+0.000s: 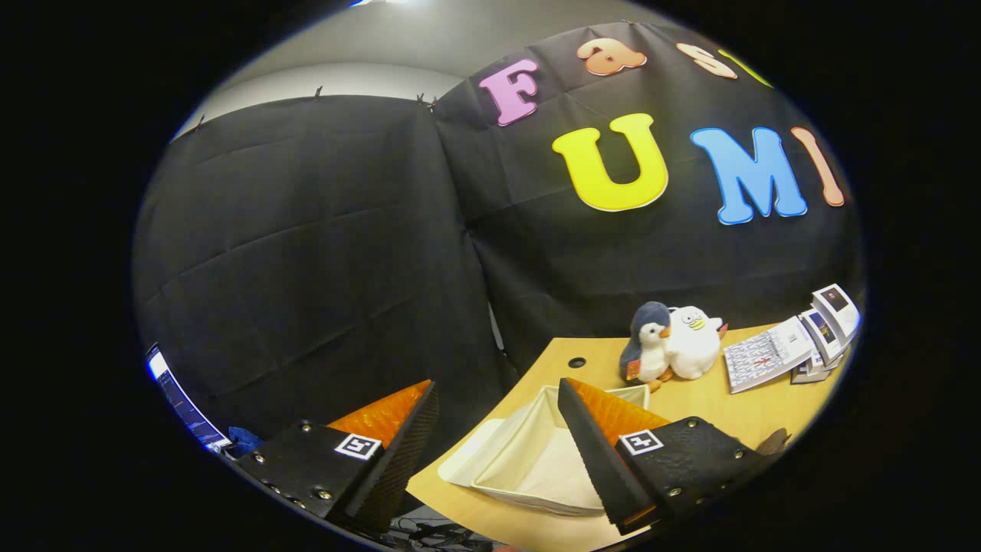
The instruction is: Open the storage box then place both shoes into the box .Put the left shoe in first, then the right shoe, with the right side of both shoes facing outward in a uniform manner.
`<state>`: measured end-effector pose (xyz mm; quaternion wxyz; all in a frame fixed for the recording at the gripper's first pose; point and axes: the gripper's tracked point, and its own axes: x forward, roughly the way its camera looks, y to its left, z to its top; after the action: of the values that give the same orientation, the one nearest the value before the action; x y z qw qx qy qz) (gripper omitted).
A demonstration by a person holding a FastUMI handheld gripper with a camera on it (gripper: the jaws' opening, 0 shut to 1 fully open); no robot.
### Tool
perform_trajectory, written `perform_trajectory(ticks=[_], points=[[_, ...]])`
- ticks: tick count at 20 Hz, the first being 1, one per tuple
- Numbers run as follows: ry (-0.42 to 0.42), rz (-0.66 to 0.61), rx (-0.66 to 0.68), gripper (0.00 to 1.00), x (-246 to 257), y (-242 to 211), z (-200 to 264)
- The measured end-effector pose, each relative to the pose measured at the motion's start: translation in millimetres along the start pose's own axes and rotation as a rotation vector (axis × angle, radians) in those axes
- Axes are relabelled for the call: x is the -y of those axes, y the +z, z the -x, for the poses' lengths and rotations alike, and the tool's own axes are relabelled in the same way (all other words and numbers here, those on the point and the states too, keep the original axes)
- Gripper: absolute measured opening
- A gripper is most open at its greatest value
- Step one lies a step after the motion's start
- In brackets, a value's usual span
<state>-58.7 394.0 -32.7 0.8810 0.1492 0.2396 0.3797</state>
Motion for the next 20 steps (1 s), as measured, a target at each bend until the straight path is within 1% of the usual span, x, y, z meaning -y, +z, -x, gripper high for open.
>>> perform_trajectory(ticks=[6,9,14,20], points=[[-0.167,0.019,0.002,0.97,94.2,-2.3,31.7],[-0.214,0.006,-0.011,0.98,127.8,-9.9,46.0],[-0.313,0.032,-0.040,0.98,189.9,-34.4,66.5],[-0.372,0.000,-0.099,0.98,247.4,-79.4,77.6]])
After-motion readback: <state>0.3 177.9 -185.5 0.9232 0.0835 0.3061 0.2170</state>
